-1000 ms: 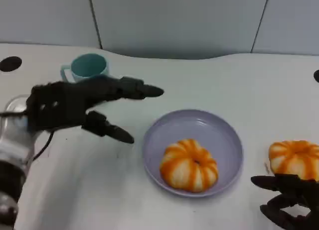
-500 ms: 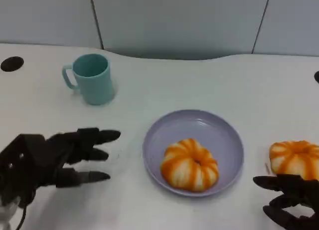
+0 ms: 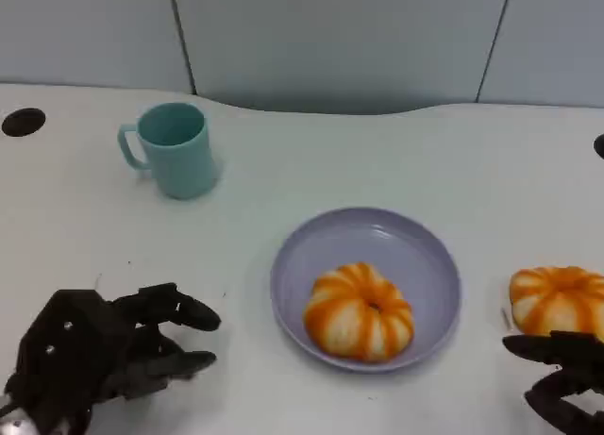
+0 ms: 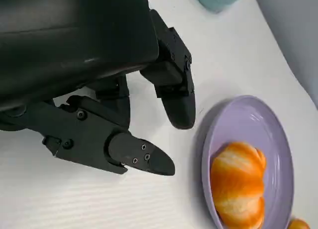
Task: Grasp the bread from the table and place it into the plate.
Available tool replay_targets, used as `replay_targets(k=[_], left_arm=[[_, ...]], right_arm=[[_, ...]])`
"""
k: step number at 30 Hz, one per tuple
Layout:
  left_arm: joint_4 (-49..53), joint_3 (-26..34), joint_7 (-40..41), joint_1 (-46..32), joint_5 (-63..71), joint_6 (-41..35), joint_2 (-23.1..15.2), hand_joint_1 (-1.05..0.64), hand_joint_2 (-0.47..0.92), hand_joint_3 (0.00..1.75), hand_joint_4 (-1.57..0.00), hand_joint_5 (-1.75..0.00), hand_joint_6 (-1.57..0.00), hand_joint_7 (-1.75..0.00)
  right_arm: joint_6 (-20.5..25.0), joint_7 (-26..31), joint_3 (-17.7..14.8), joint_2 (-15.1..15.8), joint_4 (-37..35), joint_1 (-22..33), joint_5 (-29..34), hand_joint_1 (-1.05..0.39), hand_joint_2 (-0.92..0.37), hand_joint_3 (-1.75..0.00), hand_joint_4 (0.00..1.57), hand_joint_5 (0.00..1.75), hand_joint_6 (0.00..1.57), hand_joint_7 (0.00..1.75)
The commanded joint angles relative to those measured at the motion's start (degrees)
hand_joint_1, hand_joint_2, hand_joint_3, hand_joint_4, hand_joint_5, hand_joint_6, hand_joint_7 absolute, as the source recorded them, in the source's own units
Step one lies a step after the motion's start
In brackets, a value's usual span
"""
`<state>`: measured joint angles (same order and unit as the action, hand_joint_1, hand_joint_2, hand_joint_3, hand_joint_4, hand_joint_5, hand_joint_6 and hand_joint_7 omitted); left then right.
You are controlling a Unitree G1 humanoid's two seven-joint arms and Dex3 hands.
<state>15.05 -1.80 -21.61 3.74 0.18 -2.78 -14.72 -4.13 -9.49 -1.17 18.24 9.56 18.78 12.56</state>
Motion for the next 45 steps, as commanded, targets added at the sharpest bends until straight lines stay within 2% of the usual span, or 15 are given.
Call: replay_targets(k=[1, 8, 19, 37, 39, 45], left_arm=[[-1.5, -1.3, 1.6, -0.6, 2.0, -1.3, -0.3, -0.33, 0.91, 0.01, -0.65, -1.74, -0.48, -1.74], [-0.9, -0.9, 2.9, -0.5, 1.7, -0.6, 0.7, -0.25, 0.92, 0.06, -0.78, -1.75, -0.58, -1.75], [0.5, 0.2, 2.5, 0.4, 0.8, -0.5, 0.8, -0.24, 0.91, 0.10, -0.77, -1.75, -0.53, -1.75], [1.7, 0.0, 2.1, 1.8, 1.1, -0.6, 0.4, -0.22, 0.92, 0.07, -0.75, -1.75, -0.51, -1.75], [1.9, -0.1, 2.5, 1.9, 1.6, -0.4, 0.3, -0.25, 0.91, 0.06, -0.75, -1.75, -0.53, -1.75], [3.3, -0.1, 2.7, 2.8, 1.8, -0.2, 0.4, -0.27, 0.91, 0.05, -0.75, -1.75, -0.54, -1.75]], right_arm=[[-4.2, -0.4, -1.4, 1.5, -3.0, -0.2, -1.6, -0.30, -0.92, -0.37, 0.57, 0.78, 0.79, 0.01], [-6.4, -0.2, -1.6, 2.3, -5.4, -1.0, -0.9, -0.31, -0.92, -0.37, 0.58, 0.78, 0.80, 0.01], [-7.6, 0.1, -1.6, 2.2, -6.5, -1.5, -0.6, -0.32, -0.92, -0.37, 0.59, 0.78, 0.81, 0.01], [-6.7, 0.1, -1.4, 1.9, -6.9, -2.4, -0.4, -0.30, -0.92, -0.37, 0.57, 0.76, 0.80, 0.01], [-6.8, 0.1, -1.3, 2.0, -7.2, -2.6, -0.3, -0.31, -0.92, -0.37, 0.58, 0.76, 0.80, 0.01], [-4.4, 0.0, -1.2, 1.7, -6.4, -2.8, -0.1, -0.32, -0.92, -0.35, 0.58, 0.75, 0.80, 0.01]])
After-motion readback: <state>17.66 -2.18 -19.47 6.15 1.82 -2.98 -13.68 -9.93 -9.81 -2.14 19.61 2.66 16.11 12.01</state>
